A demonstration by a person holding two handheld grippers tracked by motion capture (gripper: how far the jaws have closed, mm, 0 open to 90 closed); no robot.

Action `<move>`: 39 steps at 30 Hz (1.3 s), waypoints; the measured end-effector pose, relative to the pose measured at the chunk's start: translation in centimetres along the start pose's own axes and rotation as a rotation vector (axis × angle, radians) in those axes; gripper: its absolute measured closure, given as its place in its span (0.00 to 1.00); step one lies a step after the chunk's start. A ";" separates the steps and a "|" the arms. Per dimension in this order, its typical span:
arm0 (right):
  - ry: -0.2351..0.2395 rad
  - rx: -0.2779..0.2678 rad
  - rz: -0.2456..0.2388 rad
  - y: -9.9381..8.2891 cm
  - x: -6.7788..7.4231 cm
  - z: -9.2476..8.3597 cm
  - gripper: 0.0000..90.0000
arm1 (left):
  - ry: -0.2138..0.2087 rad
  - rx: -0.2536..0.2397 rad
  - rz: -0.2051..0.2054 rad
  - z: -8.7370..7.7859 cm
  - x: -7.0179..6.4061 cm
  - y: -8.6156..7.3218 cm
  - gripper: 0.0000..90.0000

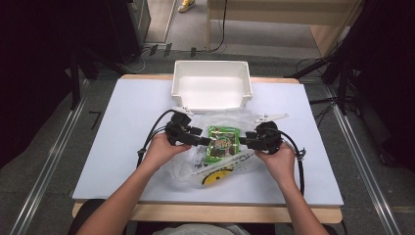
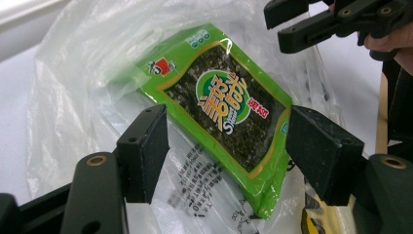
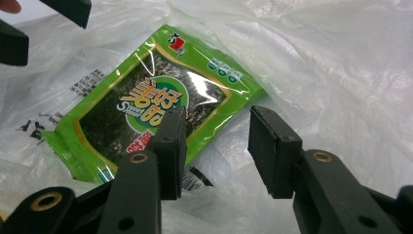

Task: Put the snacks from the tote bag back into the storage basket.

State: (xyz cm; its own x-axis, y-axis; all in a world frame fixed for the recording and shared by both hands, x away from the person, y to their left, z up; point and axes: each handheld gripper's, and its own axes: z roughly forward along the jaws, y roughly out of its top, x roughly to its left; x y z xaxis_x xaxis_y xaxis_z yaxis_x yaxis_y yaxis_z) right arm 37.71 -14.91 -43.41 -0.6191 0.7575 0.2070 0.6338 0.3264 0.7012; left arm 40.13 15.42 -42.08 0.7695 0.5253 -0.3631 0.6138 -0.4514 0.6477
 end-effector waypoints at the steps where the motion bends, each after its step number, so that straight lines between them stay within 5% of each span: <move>1: 0.000 0.000 -0.001 0.0 0.0 0.0 0.66 | 0.001 -0.003 -0.003 0.0 -0.1 0.0 0.37; 6: -0.003 -0.002 0.000 0.0 -0.1 -0.1 0.66 | 0.002 -0.017 -0.024 -0.3 -0.6 -0.2 0.67; 7: -0.004 -0.002 -0.001 0.0 -0.1 -0.1 0.66 | 0.010 -0.011 -0.018 -0.2 -0.7 -0.2 0.81; 12: -0.004 -0.005 0.007 0.0 -0.1 -0.1 0.66 | 0.015 0.026 -0.007 0.9 -1.1 -0.4 0.97; 22: 0.000 -0.007 -0.005 0.2 0.5 0.1 0.66 | 0.061 0.073 0.004 2.8 -0.9 -1.1 0.98; 39: 0.006 -0.012 -0.014 0.4 1.0 0.1 0.66 | 0.062 0.071 -0.001 3.0 -0.4 -1.5 0.99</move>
State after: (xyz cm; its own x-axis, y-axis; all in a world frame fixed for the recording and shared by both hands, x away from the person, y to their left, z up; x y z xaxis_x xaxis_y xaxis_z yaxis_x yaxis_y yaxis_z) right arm 37.36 -13.97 -42.98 -0.6305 0.7495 0.2018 0.6196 0.3295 0.7123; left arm 39.42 13.74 -44.86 0.7579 0.5683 -0.3203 0.6271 -0.4996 0.5976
